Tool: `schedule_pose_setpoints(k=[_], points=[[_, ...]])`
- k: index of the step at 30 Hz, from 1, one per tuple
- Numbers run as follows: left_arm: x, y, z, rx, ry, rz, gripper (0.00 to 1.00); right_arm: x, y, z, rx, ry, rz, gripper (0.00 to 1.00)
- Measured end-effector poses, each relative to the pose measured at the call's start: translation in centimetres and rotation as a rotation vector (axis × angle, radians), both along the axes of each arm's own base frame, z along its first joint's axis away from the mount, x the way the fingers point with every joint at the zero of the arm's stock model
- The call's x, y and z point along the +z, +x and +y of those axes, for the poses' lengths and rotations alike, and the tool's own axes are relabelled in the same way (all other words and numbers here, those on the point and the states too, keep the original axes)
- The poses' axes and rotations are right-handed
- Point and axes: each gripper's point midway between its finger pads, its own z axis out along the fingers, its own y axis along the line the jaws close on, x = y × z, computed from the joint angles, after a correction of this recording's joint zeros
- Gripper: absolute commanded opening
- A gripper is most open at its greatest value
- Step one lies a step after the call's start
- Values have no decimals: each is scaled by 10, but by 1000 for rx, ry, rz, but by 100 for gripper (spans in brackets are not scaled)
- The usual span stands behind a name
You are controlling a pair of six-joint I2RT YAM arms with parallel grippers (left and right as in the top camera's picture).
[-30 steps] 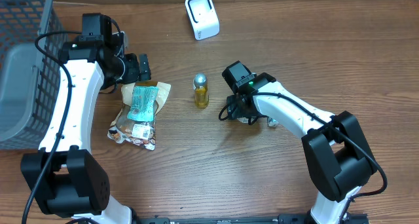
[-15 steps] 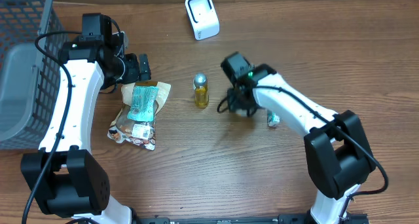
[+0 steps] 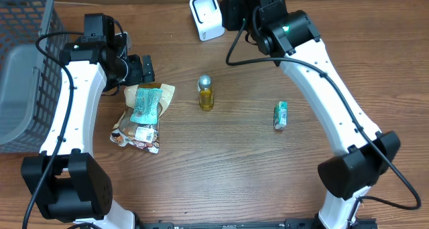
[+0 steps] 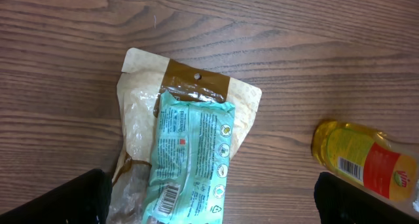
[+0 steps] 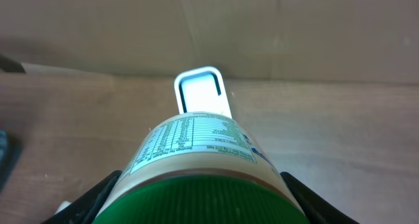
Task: Scan the item barcode
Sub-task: 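Carry the jar up to the white scanner, barcode facing it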
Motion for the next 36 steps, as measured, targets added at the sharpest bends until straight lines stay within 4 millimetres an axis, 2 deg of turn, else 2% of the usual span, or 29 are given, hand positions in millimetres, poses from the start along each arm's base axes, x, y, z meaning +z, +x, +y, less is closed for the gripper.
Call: schedule_pose_setpoints(k=[2, 4, 7, 11, 13, 17, 24, 34, 36], points=[[0, 0, 0, 0, 0, 0, 100, -4, 14, 7, 1, 16, -32, 38], [0, 0, 0, 0, 0, 0, 100, -19, 29, 15, 2, 22, -43, 38], [0, 0, 0, 0, 0, 0, 100, -53, 57, 29, 5, 23, -63, 39], [0, 0, 0, 0, 0, -1, 99, -89, 86, 43, 49, -22, -121, 43], [0, 0, 0, 0, 0, 0, 100, -99, 97, 49, 78, -59, -169, 43], [0, 0, 0, 0, 0, 0, 100, -99, 117, 59, 139, -136, -311, 42], [0, 0, 0, 0, 0, 1, 99, -90, 137, 69, 158, -163, -488, 41], [0, 0, 0, 0, 0, 0, 100, -121, 151, 75, 149, -153, -562, 38], [0, 0, 0, 0, 0, 0, 100, -133, 153, 76, 149, -152, -563, 38]])
